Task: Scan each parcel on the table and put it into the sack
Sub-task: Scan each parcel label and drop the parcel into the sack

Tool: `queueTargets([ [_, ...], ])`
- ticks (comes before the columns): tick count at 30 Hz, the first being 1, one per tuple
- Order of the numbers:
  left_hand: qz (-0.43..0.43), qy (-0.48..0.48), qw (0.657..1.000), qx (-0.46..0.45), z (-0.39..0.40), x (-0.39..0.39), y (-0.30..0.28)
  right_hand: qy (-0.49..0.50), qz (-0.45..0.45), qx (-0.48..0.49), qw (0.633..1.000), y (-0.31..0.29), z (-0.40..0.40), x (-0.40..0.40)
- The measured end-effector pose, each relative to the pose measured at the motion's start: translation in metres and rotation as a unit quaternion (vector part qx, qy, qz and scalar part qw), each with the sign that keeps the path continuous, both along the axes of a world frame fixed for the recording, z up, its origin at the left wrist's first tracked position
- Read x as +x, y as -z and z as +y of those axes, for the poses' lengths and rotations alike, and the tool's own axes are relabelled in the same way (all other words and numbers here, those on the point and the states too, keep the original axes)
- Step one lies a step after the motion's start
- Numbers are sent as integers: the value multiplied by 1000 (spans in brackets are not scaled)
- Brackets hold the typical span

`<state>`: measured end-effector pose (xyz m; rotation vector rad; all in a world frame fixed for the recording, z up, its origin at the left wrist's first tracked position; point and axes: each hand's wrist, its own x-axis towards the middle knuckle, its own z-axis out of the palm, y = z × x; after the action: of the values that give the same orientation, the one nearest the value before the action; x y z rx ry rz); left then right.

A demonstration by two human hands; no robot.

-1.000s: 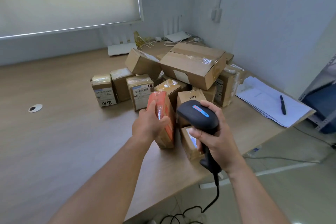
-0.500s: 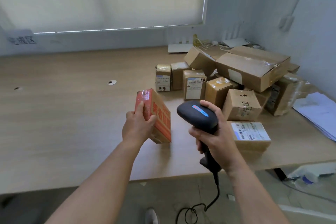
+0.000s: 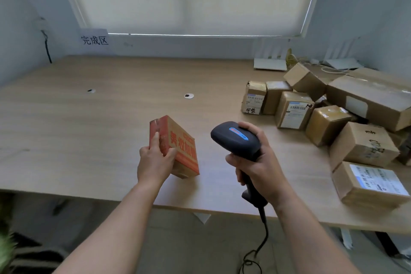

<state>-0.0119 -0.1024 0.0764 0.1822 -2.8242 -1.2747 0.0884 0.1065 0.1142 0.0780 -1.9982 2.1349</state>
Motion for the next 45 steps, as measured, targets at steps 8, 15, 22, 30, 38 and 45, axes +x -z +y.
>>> queueTargets([
  [8, -73, -62, 991, 89, -103, -33, 48, -25, -37, 19, 999, 6, -92, -42],
  [15, -117, -19, 988, 100, -149, -43, 86, -18, -55, 22, 998, 14, -151, -68],
  [22, -162, 43, 986, 21, -169, -42, 102, -9, -58, 29, 998, 23, -169, -75],
  [30, -95, 246, 895, -359, -157, -69, 85, -4, -48, 27, 998, 16, -148, -77],
  [38, -90, 290, 865, -399, -124, -46, 75, 2, -42, 20, 999, 17, -128, -76],
  [45, -60, 291, 857, -421, -102, -50, 66, -1, -26, 0, 1000, 14, -117, -80],
])
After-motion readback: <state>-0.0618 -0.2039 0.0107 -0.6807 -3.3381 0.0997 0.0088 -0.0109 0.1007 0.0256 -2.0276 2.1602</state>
